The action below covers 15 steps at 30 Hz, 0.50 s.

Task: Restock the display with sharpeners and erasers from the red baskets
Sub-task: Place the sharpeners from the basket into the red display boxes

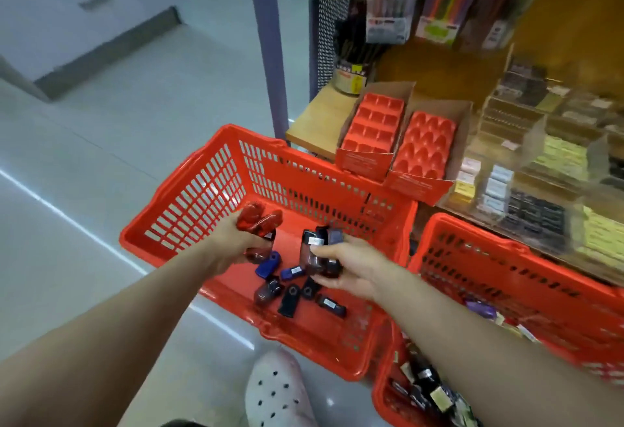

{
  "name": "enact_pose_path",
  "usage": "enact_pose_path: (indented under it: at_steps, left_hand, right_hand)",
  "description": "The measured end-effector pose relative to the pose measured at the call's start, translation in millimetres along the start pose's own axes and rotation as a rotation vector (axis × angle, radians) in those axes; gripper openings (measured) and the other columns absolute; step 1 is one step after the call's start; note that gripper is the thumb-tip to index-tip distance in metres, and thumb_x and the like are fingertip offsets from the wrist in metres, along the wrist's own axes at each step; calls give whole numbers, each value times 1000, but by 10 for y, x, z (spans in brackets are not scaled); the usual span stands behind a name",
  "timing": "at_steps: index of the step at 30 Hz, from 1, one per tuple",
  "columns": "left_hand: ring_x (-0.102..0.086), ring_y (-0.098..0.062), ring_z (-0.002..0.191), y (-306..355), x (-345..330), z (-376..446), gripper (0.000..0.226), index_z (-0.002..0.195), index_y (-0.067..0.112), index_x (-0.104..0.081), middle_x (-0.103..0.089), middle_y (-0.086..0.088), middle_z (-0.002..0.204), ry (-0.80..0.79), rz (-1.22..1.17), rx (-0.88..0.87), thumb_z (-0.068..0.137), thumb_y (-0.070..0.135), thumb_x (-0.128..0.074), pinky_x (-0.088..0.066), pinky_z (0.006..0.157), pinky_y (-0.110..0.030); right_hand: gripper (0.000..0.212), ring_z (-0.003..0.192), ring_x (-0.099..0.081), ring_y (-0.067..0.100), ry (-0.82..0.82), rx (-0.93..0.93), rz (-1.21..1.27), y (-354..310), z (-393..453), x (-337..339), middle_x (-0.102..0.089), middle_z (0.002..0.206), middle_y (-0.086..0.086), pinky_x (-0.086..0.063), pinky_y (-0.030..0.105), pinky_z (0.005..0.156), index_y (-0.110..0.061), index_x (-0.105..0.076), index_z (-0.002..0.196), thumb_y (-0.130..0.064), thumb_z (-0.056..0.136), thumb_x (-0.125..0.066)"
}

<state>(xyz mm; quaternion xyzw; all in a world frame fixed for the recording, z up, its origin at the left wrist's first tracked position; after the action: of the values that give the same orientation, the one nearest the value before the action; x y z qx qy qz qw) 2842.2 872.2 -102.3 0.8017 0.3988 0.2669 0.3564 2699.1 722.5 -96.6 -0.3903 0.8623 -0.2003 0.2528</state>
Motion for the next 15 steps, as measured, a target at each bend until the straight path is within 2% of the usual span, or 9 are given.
enact_pose_path:
  at_steps: [3,6,8,10,12,15]
  left_hand:
    - [-66,-29,84,-298,9,362,53,108,21,-60,-66,-13,98,-65,96,91,71,-14,-75,-58,75,-49]
    - [-66,-29,84,-661,-153,727,53,107,20,-61,-68,-12,96,-152,162,163,70,-14,-75,-57,76,-47]
    - [-66,-32,89,-839,-260,904,51,106,18,-62,-68,-14,97,-180,183,176,69,-14,-76,-55,80,-47]
    - [-65,-34,96,-935,-325,1064,57,115,13,-61,-66,-13,99,-197,227,169,68,-13,-77,-54,82,-41]
    - [-63,-29,93,-995,-343,1182,58,119,9,-61,-65,-10,95,-203,274,170,68,-13,-77,-52,78,-33]
    - [-63,-25,84,-1058,-336,1281,49,112,8,-64,-66,-9,92,-183,280,171,68,-9,-80,-52,74,-31]
  right_hand:
    - [41,76,-60,16,151,-97,-111,292,467,64,-63,87,5,-51,41,77,-15,-54,117,7,84,-68]
    - [46,79,-58,17,288,-182,-184,553,868,227,-62,95,7,-52,39,73,-14,-53,119,5,82,-71]
    - [48,79,-59,17,318,-202,-202,677,1061,270,-63,100,7,-51,36,61,-13,-54,121,5,81,-73]
    - [47,77,-58,16,294,-211,-230,750,1210,245,-62,95,5,-48,33,57,-14,-55,121,4,81,-73]
    - [50,81,-59,17,275,-221,-232,798,1307,224,-63,101,5,-52,34,61,-15,-55,120,6,79,-74]
    - [58,98,-60,22,247,-257,-165,839,1332,264,-64,115,9,-55,40,78,-18,-56,123,13,77,-72]
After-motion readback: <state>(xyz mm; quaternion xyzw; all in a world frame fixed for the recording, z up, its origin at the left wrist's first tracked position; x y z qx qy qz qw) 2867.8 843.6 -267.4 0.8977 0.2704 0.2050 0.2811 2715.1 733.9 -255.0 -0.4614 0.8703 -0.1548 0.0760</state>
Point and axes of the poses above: each hand's wrist, its own z-axis towards the middle knuckle, its own x-axis out of the back of the hand, y = z × x, the point moved 8 cm from there along z, towards the middle knuckle
